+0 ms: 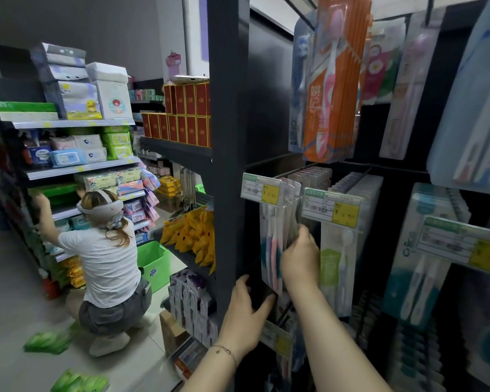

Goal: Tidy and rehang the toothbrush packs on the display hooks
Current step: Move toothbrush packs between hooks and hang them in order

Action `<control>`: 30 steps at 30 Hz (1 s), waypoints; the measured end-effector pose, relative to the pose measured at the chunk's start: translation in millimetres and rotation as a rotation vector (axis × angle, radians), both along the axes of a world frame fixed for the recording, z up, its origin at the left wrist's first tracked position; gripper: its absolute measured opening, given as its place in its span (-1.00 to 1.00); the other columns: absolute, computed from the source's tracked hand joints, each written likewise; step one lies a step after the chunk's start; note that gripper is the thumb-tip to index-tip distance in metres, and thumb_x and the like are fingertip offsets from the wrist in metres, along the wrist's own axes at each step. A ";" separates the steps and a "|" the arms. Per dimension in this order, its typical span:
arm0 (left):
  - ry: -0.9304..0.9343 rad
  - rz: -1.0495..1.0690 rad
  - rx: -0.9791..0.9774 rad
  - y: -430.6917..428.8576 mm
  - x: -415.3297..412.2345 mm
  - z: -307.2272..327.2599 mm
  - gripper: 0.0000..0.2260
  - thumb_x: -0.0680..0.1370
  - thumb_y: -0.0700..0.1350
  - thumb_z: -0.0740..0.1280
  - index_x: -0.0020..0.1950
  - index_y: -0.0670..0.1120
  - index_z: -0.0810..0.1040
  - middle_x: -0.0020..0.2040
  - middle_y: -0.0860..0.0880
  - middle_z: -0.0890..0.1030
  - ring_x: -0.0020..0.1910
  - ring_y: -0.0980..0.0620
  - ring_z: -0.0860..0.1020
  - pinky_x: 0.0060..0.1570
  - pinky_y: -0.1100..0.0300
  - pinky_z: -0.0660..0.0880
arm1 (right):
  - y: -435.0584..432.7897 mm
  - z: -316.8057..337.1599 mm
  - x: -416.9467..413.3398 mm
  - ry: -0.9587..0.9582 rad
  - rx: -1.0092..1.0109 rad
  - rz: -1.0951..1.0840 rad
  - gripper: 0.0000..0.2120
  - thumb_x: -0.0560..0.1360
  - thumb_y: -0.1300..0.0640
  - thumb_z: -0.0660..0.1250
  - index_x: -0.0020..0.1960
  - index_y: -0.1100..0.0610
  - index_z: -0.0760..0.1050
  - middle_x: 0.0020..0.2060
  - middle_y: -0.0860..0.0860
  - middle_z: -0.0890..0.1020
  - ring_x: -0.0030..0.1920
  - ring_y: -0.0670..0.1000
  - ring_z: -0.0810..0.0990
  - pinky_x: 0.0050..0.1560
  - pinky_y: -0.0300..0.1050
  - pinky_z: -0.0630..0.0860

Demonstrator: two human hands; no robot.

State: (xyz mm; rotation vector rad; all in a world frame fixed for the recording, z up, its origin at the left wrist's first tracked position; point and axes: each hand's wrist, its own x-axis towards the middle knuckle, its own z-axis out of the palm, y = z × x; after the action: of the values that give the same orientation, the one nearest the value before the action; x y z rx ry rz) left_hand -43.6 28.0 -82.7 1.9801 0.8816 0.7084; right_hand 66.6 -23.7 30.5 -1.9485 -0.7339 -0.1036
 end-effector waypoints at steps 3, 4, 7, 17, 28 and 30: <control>-0.024 -0.001 -0.002 -2.0 -2.1 -0.4 -0.34 0.58 0.23 0.30 0.56 0.06 0.09 0.44 0.00 0.32 0.30 -0.01 0.48 0.31 0.07 0.47 | -4.9 -8.5 -5.8 -0.059 -0.102 -0.032 -0.68 0.56 0.35 0.09 0.30 0.19 0.33 0.14 0.18 0.55 0.09 0.18 0.58 -0.12 -0.07 0.52; -0.036 0.000 -0.002 -2.7 -2.4 -0.4 -0.37 0.58 0.21 0.30 0.55 0.06 0.11 0.42 0.01 0.33 0.29 0.00 0.48 0.30 0.08 0.48 | -7.9 -10.4 -9.1 -0.070 -0.127 -0.044 -0.69 0.56 0.35 0.09 0.29 0.20 0.32 0.11 0.18 0.57 0.05 0.17 0.59 -0.16 -0.10 0.50; -0.100 0.034 0.023 -8.2 -1.7 1.5 -0.54 0.61 0.10 0.31 0.45 0.06 0.23 0.33 0.05 0.37 0.23 0.07 0.47 0.22 0.15 0.47 | -15.4 -13.7 -20.7 -0.130 -0.208 -0.079 -0.59 0.58 0.33 0.12 0.42 0.22 0.27 0.16 0.18 0.59 0.08 0.14 0.63 -0.09 -0.12 0.56; -0.382 0.115 -0.035 -24.4 6.8 7.1 -0.96 0.66 -0.07 0.27 0.04 0.07 0.44 0.01 -0.01 0.56 -0.02 0.08 0.56 -0.02 0.11 0.56 | -44.2 -28.0 -48.0 -0.225 -0.366 -0.091 -0.44 0.61 0.18 0.21 0.55 0.22 0.09 0.25 0.12 0.55 0.17 0.09 0.60 0.06 -0.08 0.56; -0.431 0.084 -0.119 -46.3 16.6 14.2 -0.93 0.66 -0.13 0.25 0.02 0.02 0.49 -0.04 -0.04 0.58 -0.07 -0.05 0.58 0.02 -0.11 0.57 | -95.0 -29.3 -51.0 -0.320 -0.353 -0.145 -0.78 0.62 0.10 0.11 0.22 0.08 0.41 -0.09 0.02 0.64 -0.10 0.09 0.66 -0.46 -0.19 0.18; -0.450 0.084 -0.117 -49.7 18.8 17.2 -0.91 0.66 -0.13 0.24 0.01 0.03 0.49 -0.05 -0.04 0.58 -0.08 -0.05 0.58 0.01 -0.13 0.58 | -107.2 -29.9 -47.8 -0.328 -0.305 -0.141 -0.74 0.62 0.09 0.11 0.28 0.05 0.40 -0.09 0.01 0.65 -0.10 0.09 0.66 -0.35 -0.13 0.33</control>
State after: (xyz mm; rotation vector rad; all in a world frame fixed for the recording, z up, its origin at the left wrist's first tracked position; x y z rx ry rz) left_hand -24.9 -21.7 -65.4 1.5967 0.7137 1.0736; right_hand 18.8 -130.9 0.6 -2.3056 -0.8631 -0.4266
